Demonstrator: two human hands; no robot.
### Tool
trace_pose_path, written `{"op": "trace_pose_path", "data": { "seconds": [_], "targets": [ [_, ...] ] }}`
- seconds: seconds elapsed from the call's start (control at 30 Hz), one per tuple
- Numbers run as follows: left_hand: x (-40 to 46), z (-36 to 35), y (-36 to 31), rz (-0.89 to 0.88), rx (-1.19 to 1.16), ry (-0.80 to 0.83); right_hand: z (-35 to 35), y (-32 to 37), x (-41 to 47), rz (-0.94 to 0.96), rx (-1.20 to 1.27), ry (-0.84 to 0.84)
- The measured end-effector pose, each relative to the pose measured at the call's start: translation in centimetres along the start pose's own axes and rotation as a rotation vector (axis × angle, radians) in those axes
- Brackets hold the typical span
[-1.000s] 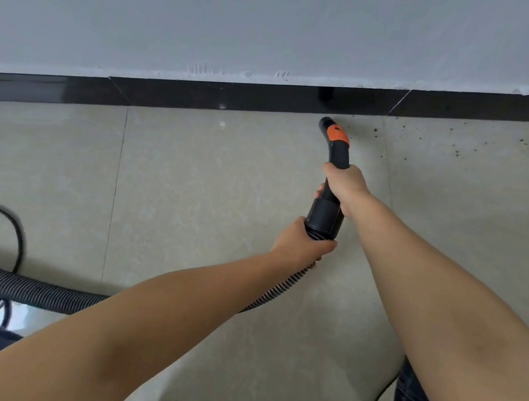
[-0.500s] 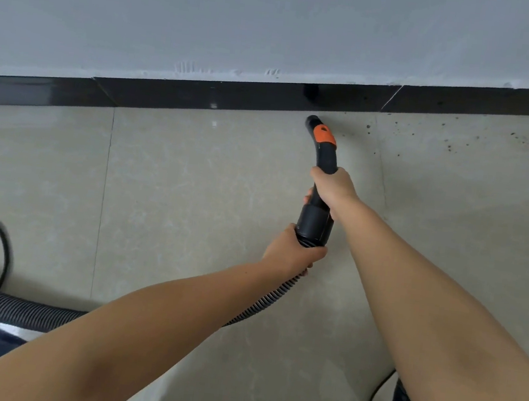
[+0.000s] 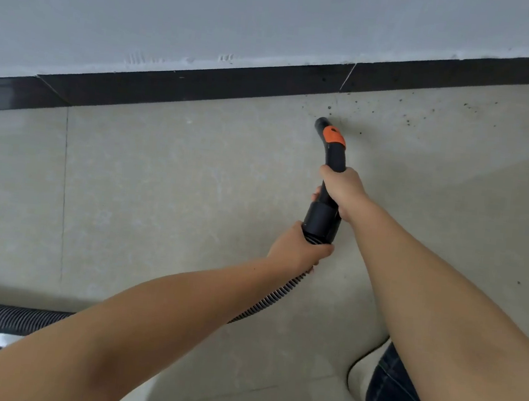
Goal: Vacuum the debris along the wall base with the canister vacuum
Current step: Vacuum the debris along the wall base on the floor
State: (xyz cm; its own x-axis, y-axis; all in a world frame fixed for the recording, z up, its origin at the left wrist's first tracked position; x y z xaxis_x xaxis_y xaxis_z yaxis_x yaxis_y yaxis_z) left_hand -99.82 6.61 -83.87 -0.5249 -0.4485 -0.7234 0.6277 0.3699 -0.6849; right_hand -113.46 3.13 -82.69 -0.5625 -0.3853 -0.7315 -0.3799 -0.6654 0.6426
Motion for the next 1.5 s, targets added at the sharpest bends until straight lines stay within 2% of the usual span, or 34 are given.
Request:
{"op": "trace_pose_path", "data": {
  "seconds": [0.3,0.5,0.73,1.03,1.3,1.5],
  "targets": [
    [0.8,1.9,-0.1,0.024,-0.098,-0.129,-3.4,1.7,0.9,0.035,-0.073,0.135],
    [1.1,-1.6,1.0,0.022,0.002,-0.134,-0.1,-1.0,1.7,0.048,-0.03,0.126],
    [1.4,-4.3,0.3,-0.022,-0.011,-0.155,2.2,-1.1,1.9,0.108,-0.068,0.135],
    [1.4,-10.1,-2.4,-0.066,0.089,-0.06,10.7,-2.4,2.5,0.046,0.025,-0.002],
    [1.4,-8.4,-3.4,-0.039,0.024,-0.134,8.2,-0.2,2.7,0.051,-0.041,0.11],
    [2.1,-8.1,-3.9,-0.035,0.096,-0.171,8.0,0.2,3.4,0.046,-0.035,0.137]
  ]
}}
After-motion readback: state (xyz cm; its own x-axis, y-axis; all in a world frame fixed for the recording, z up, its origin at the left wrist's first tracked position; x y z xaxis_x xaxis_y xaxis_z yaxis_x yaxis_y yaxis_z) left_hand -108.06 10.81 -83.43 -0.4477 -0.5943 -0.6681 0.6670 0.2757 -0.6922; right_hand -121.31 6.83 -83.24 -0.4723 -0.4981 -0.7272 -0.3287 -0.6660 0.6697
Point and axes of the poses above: each hand's wrist, its own x-axis towards the middle knuckle, its own z-axis out of the back of the hand, y = z × x, the point moved 8 cm from there along x, towards the middle knuckle, and after that the axes turned 4 degrees about x, right-handed, at the moved point
